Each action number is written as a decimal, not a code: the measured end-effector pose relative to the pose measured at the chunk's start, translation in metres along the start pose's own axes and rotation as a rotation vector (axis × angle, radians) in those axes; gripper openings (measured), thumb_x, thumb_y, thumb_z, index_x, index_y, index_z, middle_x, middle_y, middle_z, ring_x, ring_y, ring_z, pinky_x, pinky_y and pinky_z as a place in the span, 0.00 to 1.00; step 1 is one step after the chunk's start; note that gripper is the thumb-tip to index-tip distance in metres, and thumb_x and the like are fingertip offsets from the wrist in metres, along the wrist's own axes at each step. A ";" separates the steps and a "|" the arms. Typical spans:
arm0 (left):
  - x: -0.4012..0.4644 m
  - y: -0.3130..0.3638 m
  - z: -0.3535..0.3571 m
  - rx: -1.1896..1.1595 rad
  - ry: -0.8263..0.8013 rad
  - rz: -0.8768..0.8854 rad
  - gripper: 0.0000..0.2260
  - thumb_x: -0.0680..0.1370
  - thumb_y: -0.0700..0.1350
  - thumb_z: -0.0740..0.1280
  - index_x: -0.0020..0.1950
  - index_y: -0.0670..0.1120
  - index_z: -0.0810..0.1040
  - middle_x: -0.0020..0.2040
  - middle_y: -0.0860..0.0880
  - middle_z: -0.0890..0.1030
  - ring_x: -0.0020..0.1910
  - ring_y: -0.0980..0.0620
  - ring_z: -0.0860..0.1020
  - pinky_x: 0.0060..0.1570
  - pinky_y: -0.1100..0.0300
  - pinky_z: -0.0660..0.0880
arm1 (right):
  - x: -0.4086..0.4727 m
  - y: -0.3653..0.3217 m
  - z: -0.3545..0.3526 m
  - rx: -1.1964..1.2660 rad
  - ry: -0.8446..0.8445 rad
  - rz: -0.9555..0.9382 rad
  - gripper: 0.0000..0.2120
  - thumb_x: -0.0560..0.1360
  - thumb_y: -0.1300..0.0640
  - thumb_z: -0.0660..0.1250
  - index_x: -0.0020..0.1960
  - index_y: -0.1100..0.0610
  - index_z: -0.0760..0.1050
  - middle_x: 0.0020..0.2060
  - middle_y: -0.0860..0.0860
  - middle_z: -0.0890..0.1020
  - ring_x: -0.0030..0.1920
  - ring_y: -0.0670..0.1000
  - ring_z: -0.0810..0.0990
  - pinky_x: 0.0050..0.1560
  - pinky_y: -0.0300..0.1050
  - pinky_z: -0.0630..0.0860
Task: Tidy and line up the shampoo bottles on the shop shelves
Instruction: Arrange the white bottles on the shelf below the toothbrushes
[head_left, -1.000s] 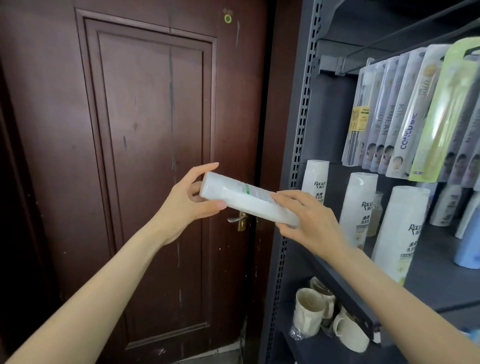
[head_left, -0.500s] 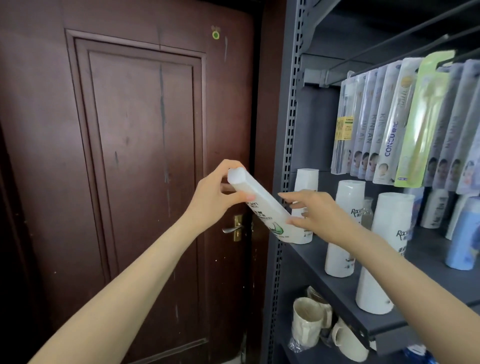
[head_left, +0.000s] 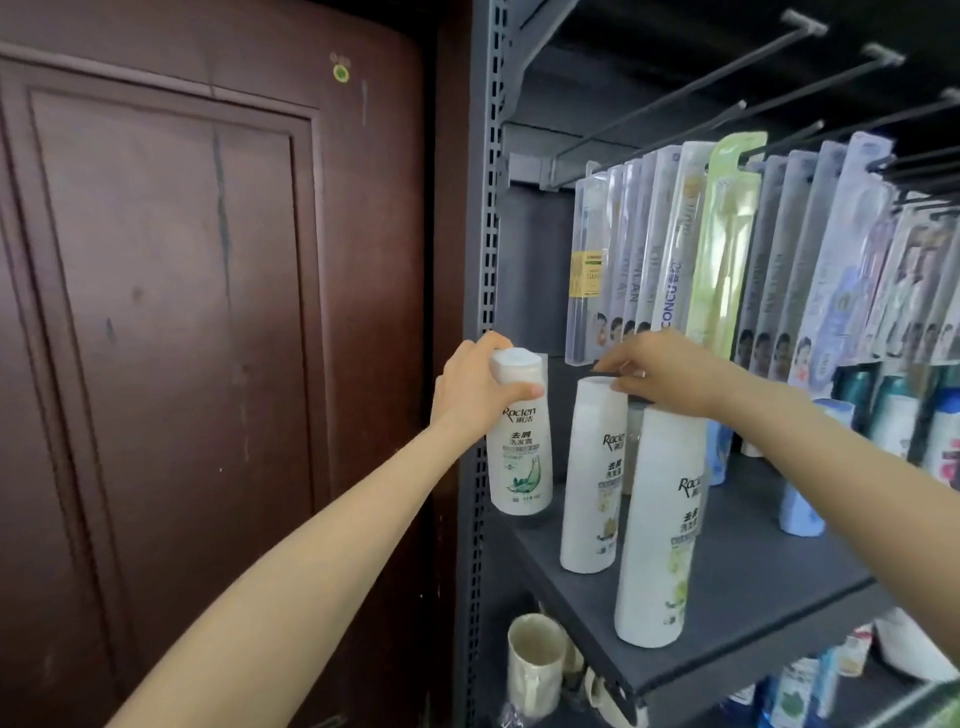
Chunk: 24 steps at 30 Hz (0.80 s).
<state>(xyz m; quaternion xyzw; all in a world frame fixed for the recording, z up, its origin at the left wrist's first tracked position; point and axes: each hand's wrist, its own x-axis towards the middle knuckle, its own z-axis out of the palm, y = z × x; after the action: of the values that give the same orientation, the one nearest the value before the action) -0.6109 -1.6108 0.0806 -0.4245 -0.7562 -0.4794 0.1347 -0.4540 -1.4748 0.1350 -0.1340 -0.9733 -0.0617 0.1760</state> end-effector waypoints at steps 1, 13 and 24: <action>0.002 0.001 0.008 0.008 -0.013 -0.013 0.21 0.66 0.54 0.76 0.55 0.52 0.72 0.53 0.50 0.74 0.51 0.49 0.75 0.51 0.51 0.74 | 0.001 0.005 0.002 0.025 -0.013 -0.003 0.12 0.78 0.60 0.63 0.60 0.57 0.78 0.55 0.52 0.81 0.52 0.50 0.78 0.54 0.40 0.72; 0.015 -0.007 0.055 0.094 -0.090 -0.027 0.27 0.71 0.56 0.71 0.68 0.55 0.68 0.64 0.48 0.73 0.62 0.47 0.72 0.56 0.51 0.72 | 0.010 0.015 0.009 0.192 0.019 -0.050 0.11 0.74 0.59 0.69 0.57 0.55 0.80 0.52 0.50 0.82 0.48 0.45 0.77 0.53 0.35 0.70; 0.016 -0.028 0.058 -0.074 -0.083 0.047 0.27 0.70 0.47 0.74 0.67 0.53 0.70 0.55 0.48 0.75 0.51 0.47 0.75 0.54 0.52 0.74 | 0.015 0.011 0.014 0.160 0.078 -0.048 0.08 0.74 0.60 0.69 0.53 0.56 0.82 0.50 0.52 0.83 0.48 0.49 0.80 0.57 0.43 0.75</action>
<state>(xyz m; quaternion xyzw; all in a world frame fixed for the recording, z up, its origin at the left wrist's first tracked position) -0.6306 -1.5590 0.0438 -0.4666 -0.7326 -0.4856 0.0985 -0.4685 -1.4582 0.1283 -0.0935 -0.9704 0.0070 0.2225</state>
